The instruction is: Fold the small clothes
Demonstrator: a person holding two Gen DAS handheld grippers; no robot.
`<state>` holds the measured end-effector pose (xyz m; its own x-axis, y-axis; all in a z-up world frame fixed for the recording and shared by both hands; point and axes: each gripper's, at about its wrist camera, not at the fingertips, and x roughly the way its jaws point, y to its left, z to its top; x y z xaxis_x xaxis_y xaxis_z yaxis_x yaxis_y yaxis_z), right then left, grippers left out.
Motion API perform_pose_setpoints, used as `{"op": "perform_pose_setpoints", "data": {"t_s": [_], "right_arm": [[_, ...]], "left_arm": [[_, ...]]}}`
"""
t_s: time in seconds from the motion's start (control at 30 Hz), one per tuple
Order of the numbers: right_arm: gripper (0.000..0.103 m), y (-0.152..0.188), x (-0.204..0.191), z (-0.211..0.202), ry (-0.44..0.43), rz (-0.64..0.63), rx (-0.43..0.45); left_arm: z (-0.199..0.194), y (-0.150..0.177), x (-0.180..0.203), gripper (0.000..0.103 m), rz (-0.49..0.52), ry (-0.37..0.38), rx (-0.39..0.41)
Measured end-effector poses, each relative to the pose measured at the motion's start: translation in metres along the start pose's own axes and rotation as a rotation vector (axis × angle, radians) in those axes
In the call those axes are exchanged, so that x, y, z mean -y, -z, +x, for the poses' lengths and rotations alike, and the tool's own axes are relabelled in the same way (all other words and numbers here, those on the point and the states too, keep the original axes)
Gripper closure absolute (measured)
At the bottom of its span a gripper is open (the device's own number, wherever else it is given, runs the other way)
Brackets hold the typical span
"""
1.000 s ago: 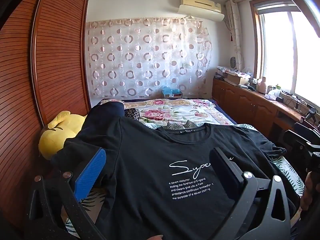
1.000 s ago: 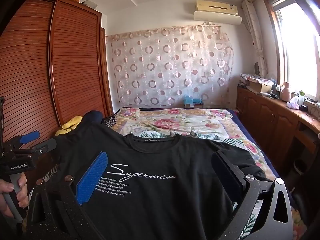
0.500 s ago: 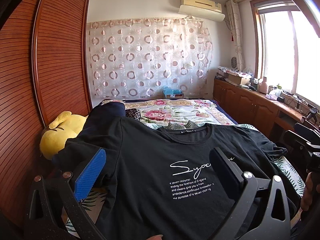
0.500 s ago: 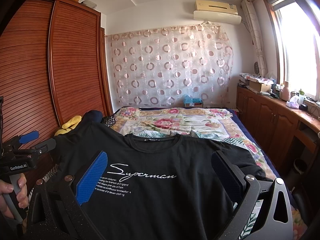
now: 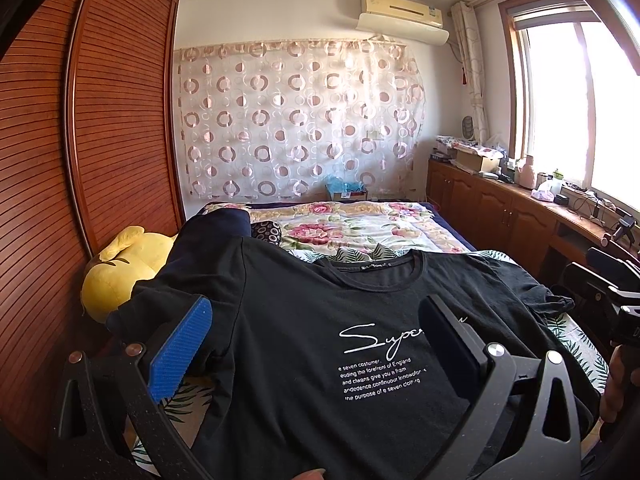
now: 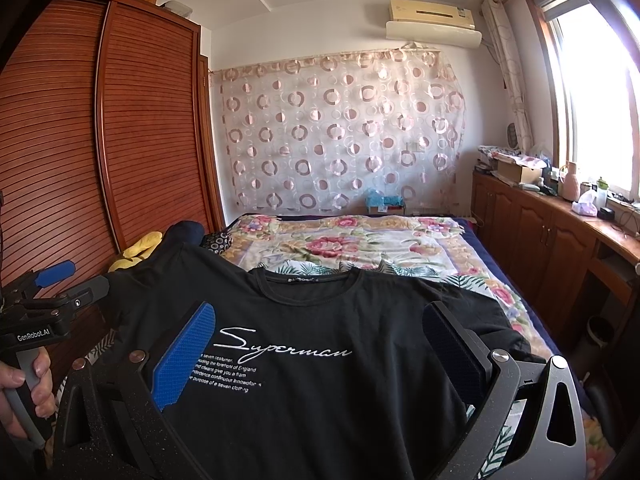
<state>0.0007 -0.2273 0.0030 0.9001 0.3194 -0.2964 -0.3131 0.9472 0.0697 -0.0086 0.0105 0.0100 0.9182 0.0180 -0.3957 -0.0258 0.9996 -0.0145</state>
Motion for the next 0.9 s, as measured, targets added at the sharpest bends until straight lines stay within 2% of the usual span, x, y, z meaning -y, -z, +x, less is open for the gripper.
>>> {"op": "perform_pose_setpoints", "data": {"t_s": [0.9], "right_arm": [[0.000,0.0013,-0.0009,-0.0003,0.003,0.001,-0.003]], "left_arm": [[-0.0029,-0.0011,-0.0001,0.000,0.006,-0.003,0.005]]}}
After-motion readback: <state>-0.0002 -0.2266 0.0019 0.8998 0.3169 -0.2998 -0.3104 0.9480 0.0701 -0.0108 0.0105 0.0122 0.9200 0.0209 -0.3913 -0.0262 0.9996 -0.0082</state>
